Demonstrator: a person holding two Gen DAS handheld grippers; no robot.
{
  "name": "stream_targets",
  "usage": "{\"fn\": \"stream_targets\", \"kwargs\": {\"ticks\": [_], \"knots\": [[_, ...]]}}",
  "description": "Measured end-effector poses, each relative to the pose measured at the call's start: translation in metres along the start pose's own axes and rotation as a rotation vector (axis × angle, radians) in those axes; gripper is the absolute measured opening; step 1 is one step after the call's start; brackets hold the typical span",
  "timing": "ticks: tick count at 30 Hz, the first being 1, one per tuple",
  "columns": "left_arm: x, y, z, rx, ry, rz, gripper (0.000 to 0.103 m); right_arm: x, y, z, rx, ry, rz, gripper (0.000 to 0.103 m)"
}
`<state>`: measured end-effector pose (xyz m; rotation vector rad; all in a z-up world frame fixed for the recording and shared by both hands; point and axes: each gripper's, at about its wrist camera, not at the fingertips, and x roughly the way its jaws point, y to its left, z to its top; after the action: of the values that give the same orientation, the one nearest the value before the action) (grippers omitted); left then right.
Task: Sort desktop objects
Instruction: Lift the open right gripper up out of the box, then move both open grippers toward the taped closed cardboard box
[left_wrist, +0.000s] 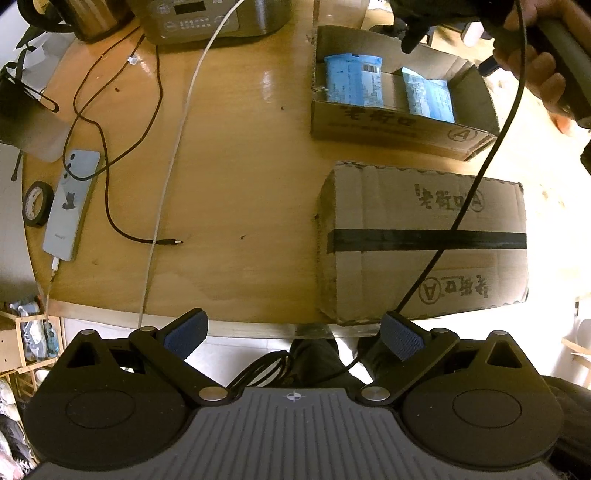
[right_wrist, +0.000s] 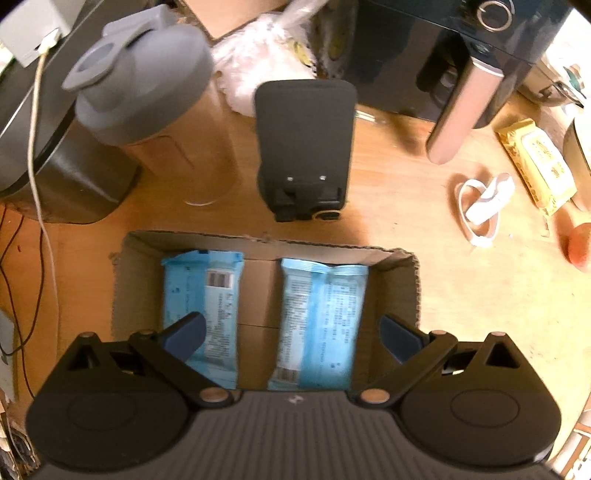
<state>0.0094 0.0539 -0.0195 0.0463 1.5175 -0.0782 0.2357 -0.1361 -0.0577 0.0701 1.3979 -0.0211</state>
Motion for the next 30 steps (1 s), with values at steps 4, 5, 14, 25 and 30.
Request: {"fn": "stream_targets", "kwargs": {"ticks": [4, 5, 14, 25, 30], "knots": [[0.0, -0.004, 0.001, 0.004, 0.001, 0.0, 0.103, 0.0, -0.01, -0.001, 0.008, -0.001, -0.006, 0.103], [0.0, -0.005, 0.001, 0.006, 0.001, 0.0, 0.103, 0.0, -0.013, -0.002, 0.01, 0.0, -0.007, 0.103], [0.0, -0.016, 0.004, 0.016, 0.0, 0.001, 0.103, -0.001, -0.031, -0.003, 0.022, 0.0, -0.012, 0.103], [0.0, -0.027, 0.006, 0.028, 0.002, 0.001, 0.103, -0.002, -0.046, -0.004, 0.028, 0.0, -0.011, 0.103], [0.0, -0.032, 0.007, 0.032, 0.003, 0.001, 0.103, -0.002, -0.056, -0.005, 0.035, 0.0, -0.012, 0.103]]}}
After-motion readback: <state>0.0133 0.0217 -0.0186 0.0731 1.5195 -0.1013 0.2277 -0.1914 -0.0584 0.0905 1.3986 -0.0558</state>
